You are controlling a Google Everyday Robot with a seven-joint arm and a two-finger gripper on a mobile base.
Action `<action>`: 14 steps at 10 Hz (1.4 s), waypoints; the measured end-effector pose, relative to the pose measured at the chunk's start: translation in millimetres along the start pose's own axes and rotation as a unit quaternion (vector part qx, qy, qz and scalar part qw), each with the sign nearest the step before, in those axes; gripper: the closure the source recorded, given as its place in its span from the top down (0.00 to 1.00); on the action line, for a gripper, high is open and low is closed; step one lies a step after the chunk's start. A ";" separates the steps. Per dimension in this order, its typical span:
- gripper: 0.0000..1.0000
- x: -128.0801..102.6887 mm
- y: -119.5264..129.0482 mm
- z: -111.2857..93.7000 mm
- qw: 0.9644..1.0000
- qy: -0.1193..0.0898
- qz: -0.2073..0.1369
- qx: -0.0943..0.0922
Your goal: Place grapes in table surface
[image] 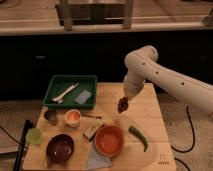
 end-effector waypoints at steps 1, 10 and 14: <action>0.04 1.3 1.4 1.3 1.000 -0.001 0.002 -0.001; 0.04 29.8 14.5 30.1 1.000 -0.009 0.029 -0.006; 0.04 43.7 17.4 55.6 0.999 -0.006 0.047 -0.022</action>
